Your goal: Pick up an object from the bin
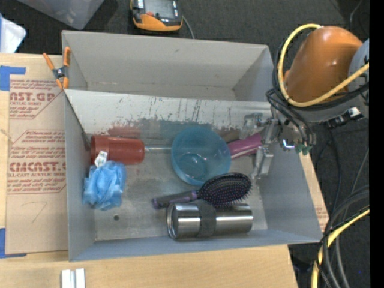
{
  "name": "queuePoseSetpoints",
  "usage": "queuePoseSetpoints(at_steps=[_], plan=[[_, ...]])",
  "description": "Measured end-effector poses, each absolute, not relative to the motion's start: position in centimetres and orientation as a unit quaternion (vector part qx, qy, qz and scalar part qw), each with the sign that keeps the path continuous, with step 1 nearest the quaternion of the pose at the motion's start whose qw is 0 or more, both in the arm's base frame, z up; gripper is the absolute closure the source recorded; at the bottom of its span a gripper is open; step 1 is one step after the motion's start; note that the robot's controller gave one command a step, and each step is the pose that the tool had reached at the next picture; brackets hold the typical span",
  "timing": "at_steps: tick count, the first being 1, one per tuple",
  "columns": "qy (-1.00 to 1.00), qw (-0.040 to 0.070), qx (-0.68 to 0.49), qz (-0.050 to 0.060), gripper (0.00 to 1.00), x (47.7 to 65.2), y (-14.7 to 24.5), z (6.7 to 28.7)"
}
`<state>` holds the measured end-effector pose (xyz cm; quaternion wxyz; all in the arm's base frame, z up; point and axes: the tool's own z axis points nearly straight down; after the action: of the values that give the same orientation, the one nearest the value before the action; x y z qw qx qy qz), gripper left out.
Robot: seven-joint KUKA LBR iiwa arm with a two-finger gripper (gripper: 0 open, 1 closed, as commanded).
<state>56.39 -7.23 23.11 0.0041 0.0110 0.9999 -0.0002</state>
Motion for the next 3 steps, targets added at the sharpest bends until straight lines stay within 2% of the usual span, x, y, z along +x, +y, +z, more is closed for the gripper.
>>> queuePoseSetpoints(at_steps=[1, 2, 3], plan=[[1.000, 0.004, -0.030, -0.001, 0.00, 56.2, -6.1, 24.0], [0.992, 0.004, -0.127, -0.001, 0.00, 55.7, -4.7, 24.6], [0.965, 0.003, -0.263, -0.002, 0.00, 54.7, 0.7, 14.2]])
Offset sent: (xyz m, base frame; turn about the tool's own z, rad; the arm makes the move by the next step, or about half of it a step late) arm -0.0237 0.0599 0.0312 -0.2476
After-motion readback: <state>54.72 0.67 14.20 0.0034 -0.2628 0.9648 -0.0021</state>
